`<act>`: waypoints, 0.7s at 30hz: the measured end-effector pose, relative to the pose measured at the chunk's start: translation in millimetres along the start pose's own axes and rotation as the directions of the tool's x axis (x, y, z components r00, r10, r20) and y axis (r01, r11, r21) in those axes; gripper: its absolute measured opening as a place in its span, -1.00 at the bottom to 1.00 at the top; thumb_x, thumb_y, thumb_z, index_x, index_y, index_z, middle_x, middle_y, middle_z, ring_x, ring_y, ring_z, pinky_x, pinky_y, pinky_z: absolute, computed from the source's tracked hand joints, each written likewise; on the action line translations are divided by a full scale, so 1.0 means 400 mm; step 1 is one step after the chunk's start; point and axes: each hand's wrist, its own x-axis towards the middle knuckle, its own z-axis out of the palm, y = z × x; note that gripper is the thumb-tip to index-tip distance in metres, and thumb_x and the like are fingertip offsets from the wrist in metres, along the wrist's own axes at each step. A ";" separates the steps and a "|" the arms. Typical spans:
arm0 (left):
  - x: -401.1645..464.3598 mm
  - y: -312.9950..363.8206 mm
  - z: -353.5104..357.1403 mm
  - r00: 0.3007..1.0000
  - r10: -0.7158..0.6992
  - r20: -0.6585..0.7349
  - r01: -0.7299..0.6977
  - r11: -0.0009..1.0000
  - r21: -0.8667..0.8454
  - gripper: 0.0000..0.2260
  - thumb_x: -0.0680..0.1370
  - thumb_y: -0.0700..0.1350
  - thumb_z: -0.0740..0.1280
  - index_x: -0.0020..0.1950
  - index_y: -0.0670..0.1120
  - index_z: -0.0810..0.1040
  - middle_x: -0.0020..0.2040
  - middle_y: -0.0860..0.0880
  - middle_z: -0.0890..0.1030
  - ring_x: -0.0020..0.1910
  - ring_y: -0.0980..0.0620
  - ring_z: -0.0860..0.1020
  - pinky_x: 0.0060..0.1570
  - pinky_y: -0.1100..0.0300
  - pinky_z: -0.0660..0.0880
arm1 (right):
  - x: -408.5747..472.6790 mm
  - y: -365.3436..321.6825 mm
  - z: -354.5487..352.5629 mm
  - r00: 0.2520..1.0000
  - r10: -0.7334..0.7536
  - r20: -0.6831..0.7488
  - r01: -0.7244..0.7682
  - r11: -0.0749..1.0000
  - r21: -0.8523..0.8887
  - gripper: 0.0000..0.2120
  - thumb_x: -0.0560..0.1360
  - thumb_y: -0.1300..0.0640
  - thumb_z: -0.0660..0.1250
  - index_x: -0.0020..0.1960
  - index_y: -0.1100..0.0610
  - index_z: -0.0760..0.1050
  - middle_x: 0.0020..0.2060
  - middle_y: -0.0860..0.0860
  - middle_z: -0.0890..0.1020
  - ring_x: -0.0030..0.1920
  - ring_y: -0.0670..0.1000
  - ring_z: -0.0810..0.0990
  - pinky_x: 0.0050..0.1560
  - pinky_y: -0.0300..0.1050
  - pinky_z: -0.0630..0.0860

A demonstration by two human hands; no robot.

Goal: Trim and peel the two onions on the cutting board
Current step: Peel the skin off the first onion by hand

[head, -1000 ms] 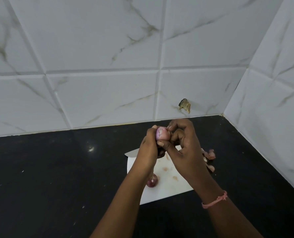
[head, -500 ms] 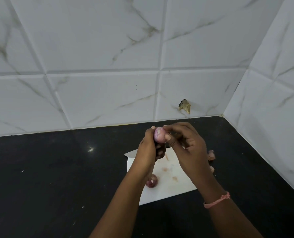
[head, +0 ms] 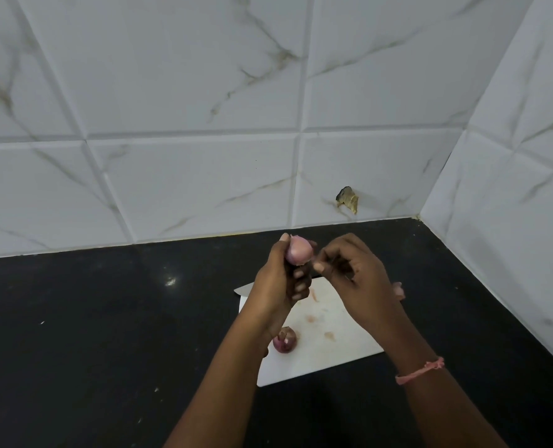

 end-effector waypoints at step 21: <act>-0.007 -0.007 -0.013 0.981 0.176 0.078 -0.192 0.924 0.330 -0.64 0.66 0.19 0.07 0.13 -0.02 0.53 -0.25 0.04 0.38 -0.38 0.12 0.30 -0.33 0.24 0.27 | 0.017 -0.033 0.017 0.993 -0.015 -0.120 0.020 0.999 0.035 -0.82 0.50 0.13 0.42 0.10 0.03 0.63 -0.04 -0.13 0.61 -0.02 -0.12 0.61 -0.08 -0.29 0.55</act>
